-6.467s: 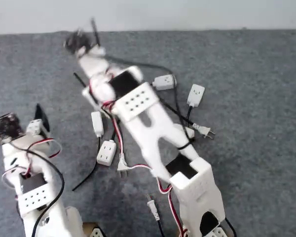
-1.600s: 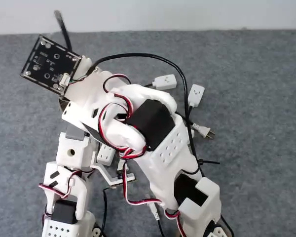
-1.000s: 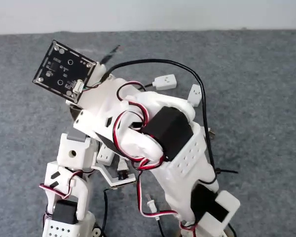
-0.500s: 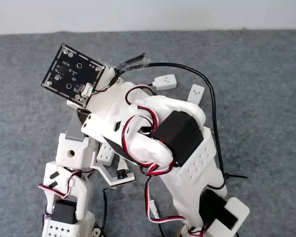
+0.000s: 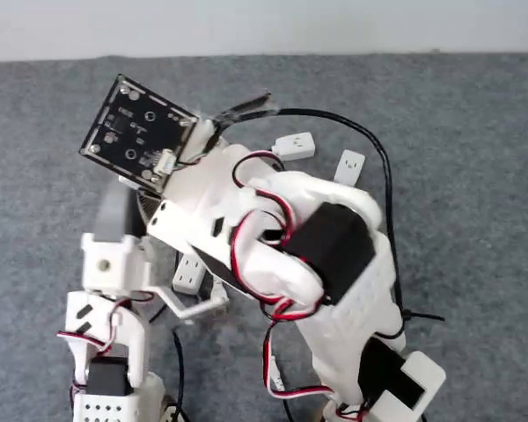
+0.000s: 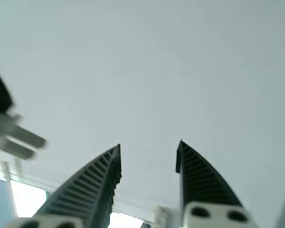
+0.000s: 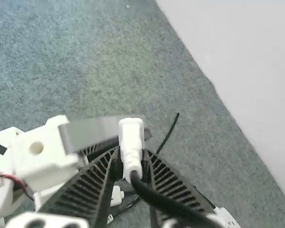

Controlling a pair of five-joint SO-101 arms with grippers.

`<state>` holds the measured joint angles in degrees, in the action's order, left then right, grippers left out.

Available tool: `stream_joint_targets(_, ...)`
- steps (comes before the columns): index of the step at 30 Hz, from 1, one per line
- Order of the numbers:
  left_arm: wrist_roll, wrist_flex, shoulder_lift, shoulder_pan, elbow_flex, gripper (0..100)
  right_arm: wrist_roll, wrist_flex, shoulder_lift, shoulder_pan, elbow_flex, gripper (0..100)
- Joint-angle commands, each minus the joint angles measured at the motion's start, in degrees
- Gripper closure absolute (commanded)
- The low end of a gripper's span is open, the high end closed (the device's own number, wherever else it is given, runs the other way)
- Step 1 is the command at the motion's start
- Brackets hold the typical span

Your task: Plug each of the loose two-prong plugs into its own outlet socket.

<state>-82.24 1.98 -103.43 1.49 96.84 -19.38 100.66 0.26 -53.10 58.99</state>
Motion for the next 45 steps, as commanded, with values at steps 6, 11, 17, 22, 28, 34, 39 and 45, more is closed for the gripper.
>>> stream_joint_targets(6, 36.3, 26.4, -0.6, 12.0, -12.4, 81, 11.3, 0.8, -1.5, 8.4, 3.0, 99.0)
stream_joint_targets(11, 51.2, 35.3, 5.4, 13.9, -21.3, 81, 14.5, 1.9, -1.5, 9.2, 0.4, 99.0)
stream_joint_targets(17, 64.8, 35.3, 31.3, 19.2, -32.2, 81, 15.9, 0.1, -1.5, 9.1, -12.6, 99.0)
stream_joint_targets(22, 78.3, 39.4, 52.0, 22.3, -42.2, 81, 22.2, -4.4, -1.5, 9.1, -24.6, 99.0)
stream_joint_targets(28, 87.6, 48.8, 58.6, 26.2, -50.3, 81, 22.4, -11.9, -1.5, 7.0, -40.7, 99.0)
stream_joint_targets(34, 91.0, 51.3, 53.2, 26.3, -50.6, 81, 18.4, -18.5, -1.5, 3.1, -51.4, 99.0)
stream_joint_targets(39, 91.1, 52.7, 47.2, 26.4, -50.3, 81, 18.1, -23.3, -1.2, 2.6, -56.4, 99.1)
stream_joint_targets(45, 91.1, 48.1, 41.2, 26.4, -45.2, 81, 12.3, -24.5, 7.6, 0.0, -54.2, 99.1)
